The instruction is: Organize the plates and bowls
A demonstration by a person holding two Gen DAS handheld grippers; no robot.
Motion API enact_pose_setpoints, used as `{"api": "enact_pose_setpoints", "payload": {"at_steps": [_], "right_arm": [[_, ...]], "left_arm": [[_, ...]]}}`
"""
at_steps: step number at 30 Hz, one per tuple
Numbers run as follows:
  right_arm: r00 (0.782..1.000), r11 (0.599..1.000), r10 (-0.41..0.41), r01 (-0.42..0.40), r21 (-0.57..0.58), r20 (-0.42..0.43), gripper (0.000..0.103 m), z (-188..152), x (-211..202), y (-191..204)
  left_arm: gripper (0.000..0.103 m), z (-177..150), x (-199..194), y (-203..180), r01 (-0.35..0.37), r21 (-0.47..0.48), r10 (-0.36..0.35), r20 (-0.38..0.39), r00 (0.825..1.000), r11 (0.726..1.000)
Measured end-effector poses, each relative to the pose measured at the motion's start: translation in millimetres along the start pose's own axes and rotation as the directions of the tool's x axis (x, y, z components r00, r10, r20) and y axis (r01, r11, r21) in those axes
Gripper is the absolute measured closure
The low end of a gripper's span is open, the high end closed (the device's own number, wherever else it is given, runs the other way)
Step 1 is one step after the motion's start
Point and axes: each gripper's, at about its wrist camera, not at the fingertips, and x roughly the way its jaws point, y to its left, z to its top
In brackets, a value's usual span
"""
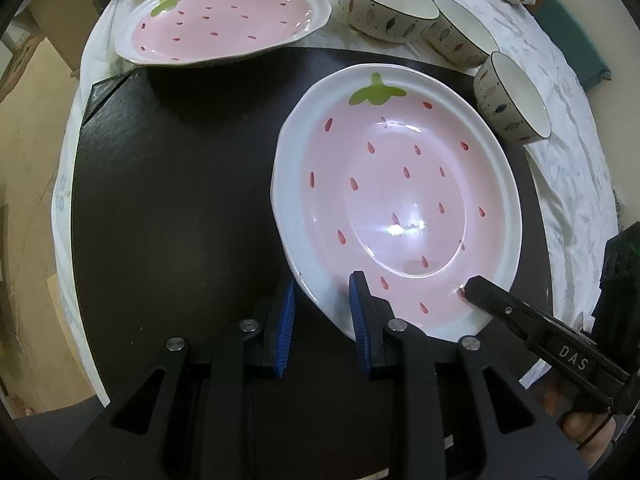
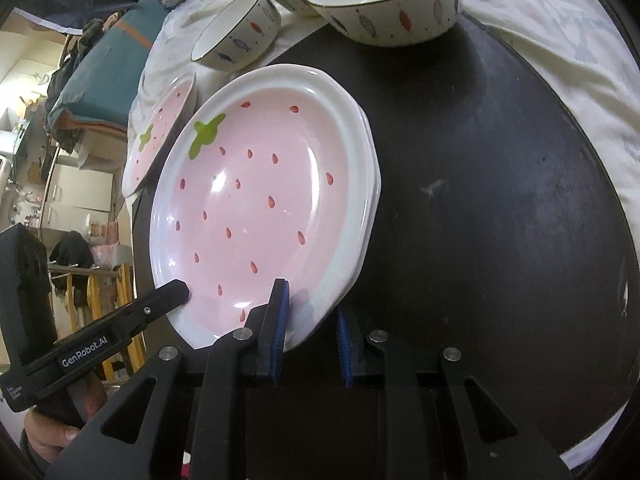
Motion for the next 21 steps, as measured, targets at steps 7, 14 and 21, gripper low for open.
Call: {"api": "enact_pose_setpoints", "payload": {"at_steps": [7, 14, 21], "right_arm": [[1.0, 1.0, 0.005, -0.005, 0.014, -0.006, 0.079, -9.4, -5.2, -4.1], [1.0, 1.0, -0.004, 0.004, -0.011, -0.011, 0.079, -11.9, -2.9, 4.5], [0.999, 1.0, 0.03, -0.03, -0.006, -0.041, 0.077, -17.2, 2.2, 9.5]], "left_arm": [[0.082, -10.0, -4.8, -3.7, -0.006, 0.023, 0.006, 0.011, 1.0, 1.0], [0.085, -14.7, -8.2, -0.5, -0.008, 0.009, 0.007, 0.01, 1.0, 1.0], [0.085, -10.1, -13.0, 8.4, -0.061, -0.035, 0.062, 0.04, 0.997, 0.998]]}}
